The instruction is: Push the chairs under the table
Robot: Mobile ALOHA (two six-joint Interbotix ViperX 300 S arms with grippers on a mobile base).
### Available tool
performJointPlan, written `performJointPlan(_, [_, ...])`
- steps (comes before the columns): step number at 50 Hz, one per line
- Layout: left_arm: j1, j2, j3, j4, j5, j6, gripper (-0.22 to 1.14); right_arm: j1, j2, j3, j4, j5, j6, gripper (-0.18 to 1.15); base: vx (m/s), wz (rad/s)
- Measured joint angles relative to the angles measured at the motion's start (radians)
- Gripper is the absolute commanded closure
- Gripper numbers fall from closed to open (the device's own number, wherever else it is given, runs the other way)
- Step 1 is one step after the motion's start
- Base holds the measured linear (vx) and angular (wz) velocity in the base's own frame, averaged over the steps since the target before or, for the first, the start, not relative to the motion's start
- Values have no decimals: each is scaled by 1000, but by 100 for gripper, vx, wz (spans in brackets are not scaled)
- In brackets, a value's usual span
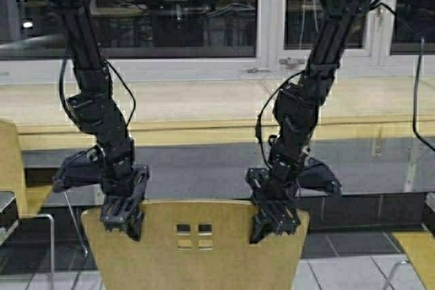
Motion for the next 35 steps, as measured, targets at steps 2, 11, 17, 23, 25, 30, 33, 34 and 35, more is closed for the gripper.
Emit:
performJointPlan(2, [0, 3, -6, 0, 2, 0, 88, -2, 0, 0, 0, 0, 0, 93, 17, 10])
performJointPlan(11, [-2, 8, -21, 2, 6, 0, 88, -9, 0, 2, 0, 0, 0, 93, 22, 13])
performJointPlan(17, [-2, 6, -21, 2, 17, 0, 88, -11, -3, 11, -8, -2, 0, 93, 26, 12])
performJointPlan(23, [-2, 2, -15, 2, 41, 2, 88, -11, -9, 23, -20, 0, 0, 93, 27, 10])
performJointPlan(25, [-2, -3, -11, 0, 43, 2, 88, -9, -11, 26, -23, 0, 0, 93, 26, 7])
performJointPlan(30, [-2, -6, -5, 2, 46, 3, 88, -9, -15, 29, -25, 0, 0, 93, 26, 1])
performJointPlan(33, [0, -6, -5, 2, 46, 3, 88, -9, -15, 29, -28, 0, 0, 93, 28, -1])
performJointPlan(34, [0, -8, -3, 0, 46, 3, 88, -8, -15, 29, -28, 0, 0, 93, 29, -2])
performJointPlan(35, [0, -8, -3, 0, 46, 3, 88, -8, -15, 28, -26, 2, 0, 93, 29, -1])
